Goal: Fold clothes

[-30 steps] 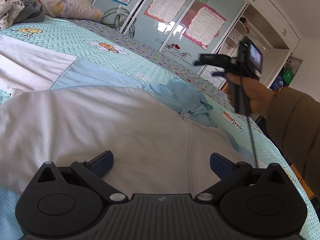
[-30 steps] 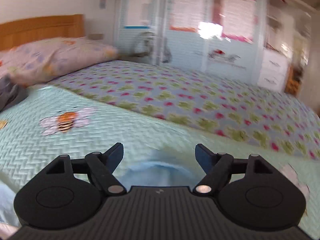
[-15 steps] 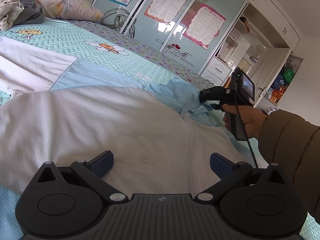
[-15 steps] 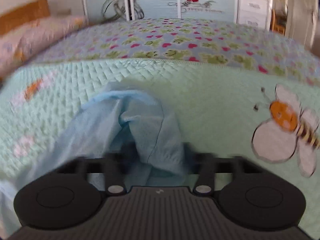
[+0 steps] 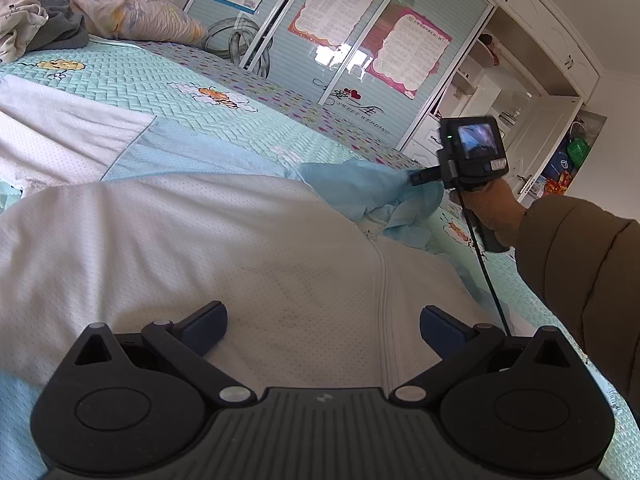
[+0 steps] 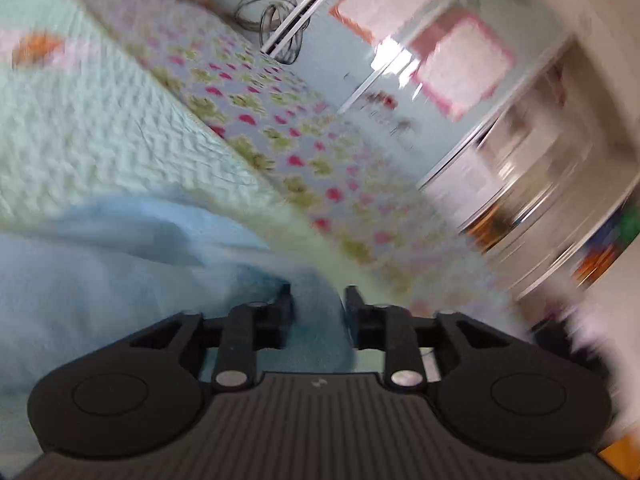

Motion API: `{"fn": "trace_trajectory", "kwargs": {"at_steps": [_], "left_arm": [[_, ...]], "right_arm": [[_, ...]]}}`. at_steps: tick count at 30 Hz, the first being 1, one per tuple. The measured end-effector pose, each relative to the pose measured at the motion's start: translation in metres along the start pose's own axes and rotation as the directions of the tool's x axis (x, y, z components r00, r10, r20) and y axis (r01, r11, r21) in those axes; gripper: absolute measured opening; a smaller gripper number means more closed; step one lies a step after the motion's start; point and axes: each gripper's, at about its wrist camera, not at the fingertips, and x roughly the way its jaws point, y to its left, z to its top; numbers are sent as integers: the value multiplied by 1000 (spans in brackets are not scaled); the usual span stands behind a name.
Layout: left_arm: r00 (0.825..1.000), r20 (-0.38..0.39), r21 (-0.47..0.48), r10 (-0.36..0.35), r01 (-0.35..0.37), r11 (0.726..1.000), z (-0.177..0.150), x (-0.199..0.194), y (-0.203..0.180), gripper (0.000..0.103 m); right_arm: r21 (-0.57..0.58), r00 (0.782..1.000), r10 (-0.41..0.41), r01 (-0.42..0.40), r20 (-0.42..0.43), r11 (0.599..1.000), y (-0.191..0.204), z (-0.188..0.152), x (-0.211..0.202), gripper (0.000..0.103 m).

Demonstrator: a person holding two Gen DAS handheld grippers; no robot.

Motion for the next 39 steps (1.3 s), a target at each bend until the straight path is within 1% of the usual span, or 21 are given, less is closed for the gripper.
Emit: {"fn": "trace_trajectory", "kwargs": {"at_steps": [1,2,4,6,7,9,12,15,18,20,22,24,26,27,29,31,33,34,35,36,39], "left_arm": [[1000,0,0,0,0,1000,0,0,0,102],[1000,0,0,0,0,1000,0,0,0,102],[1000,0,0,0,0,1000,0,0,0,102],[1000,0,1,1,-1,1000,0,0,0,102],[1000,0,1,1,-1,1000,0,0,0,102],[1000,0,1,1,-1,1000,0,0,0,102],[1000,0,4,5,-5,1000,0,1,0,102],[1000,0,4,5,-5,1000,0,1,0,102],[1000,2,-1,1,-1,1000,1,1,1,102],[1000,2,-1,2,-2,1000,1,1,1,102],[1000,3,0,4,-4,1000,0,1,0,102],[1000,3,-1,3,-3,1000,0,1,0,102],[1000,5,-5,0,0,1000,0,0,1,102],[1000,5,-7,-2,2,1000,0,0,1,102],[1000,7,-10,-4,4,1000,0,-1,1,102],[1000,8,-11,-4,5,1000,0,-1,1,102],[1000,9,-12,-5,5,1000,0,-1,1,102],[1000,10,-12,-5,5,1000,0,-1,1,102],[1000,11,-13,-5,5,1000,0,-1,1,102],[1000,12,-14,-5,5,1000,0,-1,2,102],[1000,13,-14,-5,5,1000,-1,-1,2,102]], "right_arm": [[90,996,84,-84,-2,992,-8,-4,2,64],[144,995,101,-100,1,985,-12,-8,0,73],[259,990,142,-139,6,956,-23,-17,-2,73],[379,982,191,-181,13,907,-35,-25,-5,73],[455,979,199,-200,51,868,-45,-30,-10,73],[586,961,235,-275,144,762,-63,-40,-20,73],[689,920,358,-364,161,627,-73,-48,-21,73],[682,852,497,-462,165,566,-51,-39,-14,73],[649,832,520,-505,191,569,-24,-16,-17,74],[596,845,509,-496,164,631,-3,4,-15,75],[525,872,480,-455,97,719,20,25,-9,75],[446,901,431,-405,48,798,40,44,-2,77],[380,938,346,-313,-19,870,58,59,6,81],[360,950,308,-269,-53,893,62,60,12,81],[350,956,267,-210,-122,913,70,61,28,82],[369,955,258,-189,-147,910,69,55,41,80],[357,955,267,-207,-129,911,71,52,47,65],[364,956,270,-213,-113,907,70,52,48,40],[372,957,273,-219,-98,902,68,51,50,6],[399,958,274,-221,-81,890,64,51,49,4],[472,962,273,-228,-27,851,53,52,47,4]]}}
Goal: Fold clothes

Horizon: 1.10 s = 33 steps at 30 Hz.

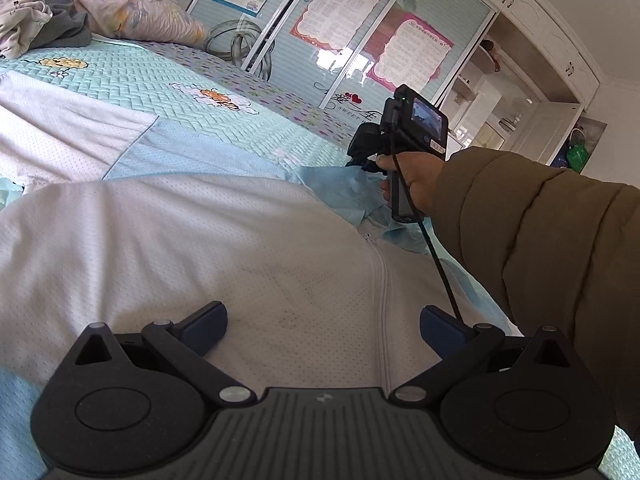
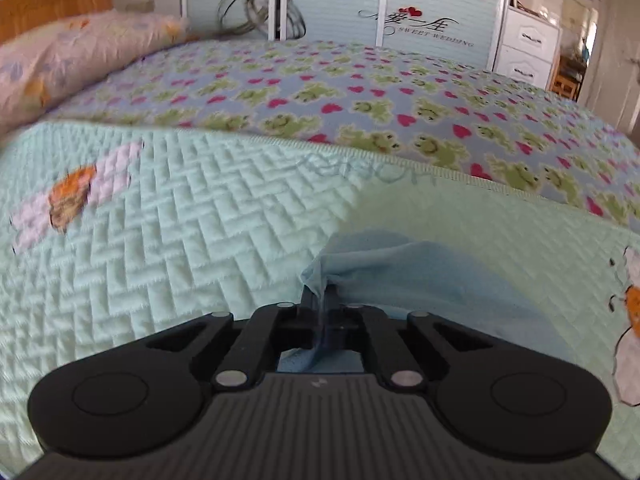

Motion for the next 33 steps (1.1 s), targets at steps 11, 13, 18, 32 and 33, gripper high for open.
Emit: {"fn": "trace_trajectory", "kwargs": {"at_steps": [11,13,18,32,33], "left_arm": [[1000,7,-5,-1,1,1000,-1,-1,1,102],[1000,7,-6,-1,2,1000,-1,-1,1,102],[1000,6,-10,-3,3,1000,-1,-2,1,102],[1000,5,-17,-8,8,1000,0,-2,3,102],[1000,5,-16,-7,7,1000,0,-2,3,102]], "right_arm": [[147,948,314,-319,60,936,-8,8,3,86],[114,940,334,-340,67,934,-8,5,-10,85],[155,925,374,-380,65,912,-37,1,-68,85],[314,975,204,-222,91,923,-167,-70,-142,91],[291,979,187,-204,87,935,-165,-69,-138,91]]}}
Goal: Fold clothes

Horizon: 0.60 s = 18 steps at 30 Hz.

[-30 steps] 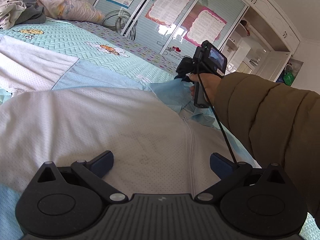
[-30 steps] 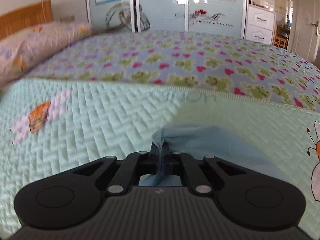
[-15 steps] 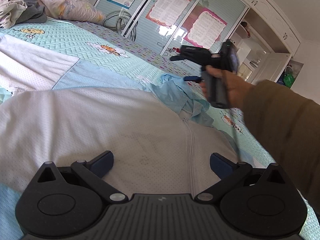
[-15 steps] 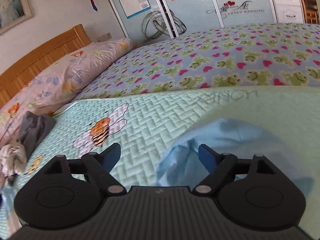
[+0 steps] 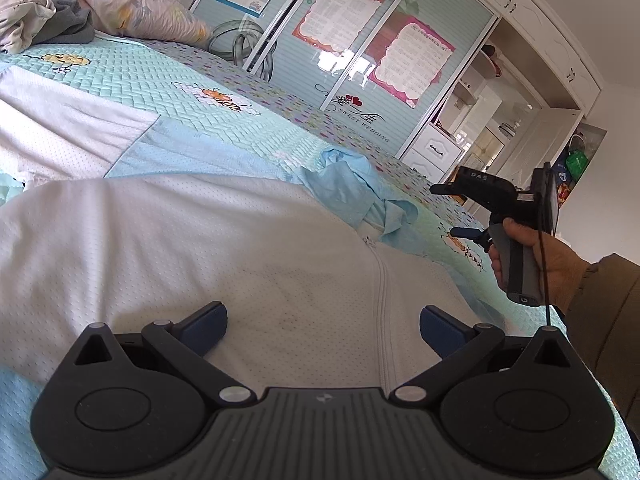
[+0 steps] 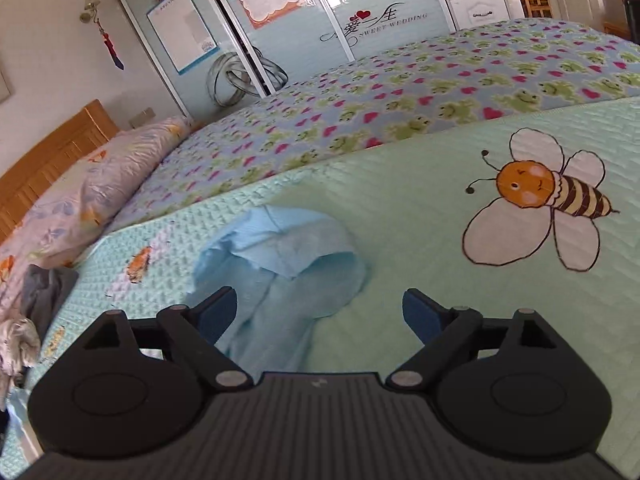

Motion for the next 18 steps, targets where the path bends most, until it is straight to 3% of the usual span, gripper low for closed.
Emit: {"fn": "trace_trajectory", "kwargs": {"at_steps": [5,10,15,18], "left_arm": [[1000,2,0,-1,1,1000,0,0,0,102],[1000,6,-3,-6,6,1000,0,1,0,102],[1000,9,4,0,0,1000,-1,1,-1,102],[1000,13,7,5,-5,1000,-2,1,-2,102]], "right_arm": [[-183,999,-53,52,-4,982,31,14,37,91],[-191,999,-46,47,8,981,56,41,83,91],[-235,993,-104,89,-52,968,66,48,136,91],[-312,982,-182,155,-59,937,71,39,161,93]]}}
